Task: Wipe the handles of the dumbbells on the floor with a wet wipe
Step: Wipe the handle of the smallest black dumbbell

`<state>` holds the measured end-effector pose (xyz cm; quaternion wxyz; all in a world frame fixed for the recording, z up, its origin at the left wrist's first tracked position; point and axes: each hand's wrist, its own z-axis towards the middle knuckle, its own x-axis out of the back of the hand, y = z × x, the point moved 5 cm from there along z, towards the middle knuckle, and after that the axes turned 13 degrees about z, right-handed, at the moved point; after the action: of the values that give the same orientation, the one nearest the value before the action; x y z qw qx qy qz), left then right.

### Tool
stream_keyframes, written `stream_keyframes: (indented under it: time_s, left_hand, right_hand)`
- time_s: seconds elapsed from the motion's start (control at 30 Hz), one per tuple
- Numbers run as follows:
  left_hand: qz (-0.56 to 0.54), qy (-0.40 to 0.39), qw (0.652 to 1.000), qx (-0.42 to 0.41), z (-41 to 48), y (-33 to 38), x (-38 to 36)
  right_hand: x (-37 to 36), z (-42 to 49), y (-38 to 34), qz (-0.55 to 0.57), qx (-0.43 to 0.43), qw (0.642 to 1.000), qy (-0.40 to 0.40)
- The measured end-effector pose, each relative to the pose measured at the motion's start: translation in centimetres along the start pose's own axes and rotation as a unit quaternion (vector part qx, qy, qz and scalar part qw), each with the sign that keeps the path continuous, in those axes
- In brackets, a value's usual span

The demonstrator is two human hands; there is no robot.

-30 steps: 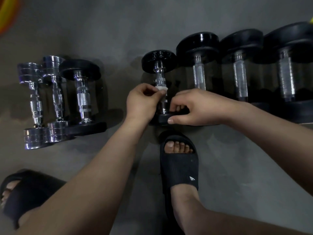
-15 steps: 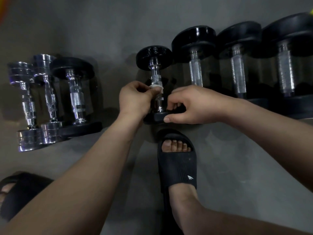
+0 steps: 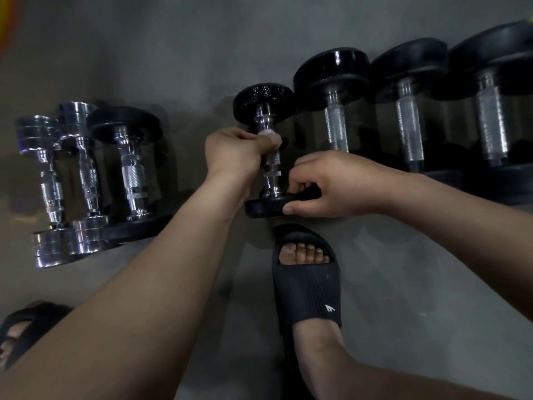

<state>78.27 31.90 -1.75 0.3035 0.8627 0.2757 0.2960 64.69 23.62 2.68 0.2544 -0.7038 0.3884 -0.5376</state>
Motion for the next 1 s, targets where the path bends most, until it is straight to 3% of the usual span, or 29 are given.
stream_keyframes:
  time_s: [0.13, 0.3, 0.4, 0.5, 0.6, 0.87, 1.0]
  left_hand:
    - [0.070, 0.055, 0.996, -0.019, -0.2, 0.7, -0.4]
    - [0.034, 0.098, 0.995, -0.002, 1.3, 2.3, -1.4]
    - [-0.029, 0.075, 0.997, 0.021, 1.6, 1.3, -1.1]
    - [-0.104, 0.004, 0.993, 0.059, 1.5, 0.2, -0.7]
    - [-0.112, -0.051, 0.991, 0.052, 1.4, 0.0, -0.4]
    - [0.086, -0.076, 0.993, -0.020, 0.5, -1.4, 0.8]
    - [0.274, -0.089, 0.956, -0.056, -1.2, -1.4, 0.7]
  right_hand:
    - [0.1, 0.1, 0.0, -0.007, -0.005, 1.000, -0.002]
    - [0.0, -0.2, 0.0, -0.017, 0.011, 1.000, 0.006]
    - [0.0, -0.2, 0.0, -0.020, 0.019, 1.000, 0.008]
    - [0.0, -0.2, 0.1, -0.016, 0.024, 1.000, 0.008]
    - [0.0, -0.2, 0.0, -0.017, 0.031, 0.999, 0.008]
    - [0.0, -0.2, 0.0, -0.019, 0.040, 0.999, 0.016]
    - [-0.1, -0.2, -0.1, -0.027, 0.036, 0.999, 0.023]
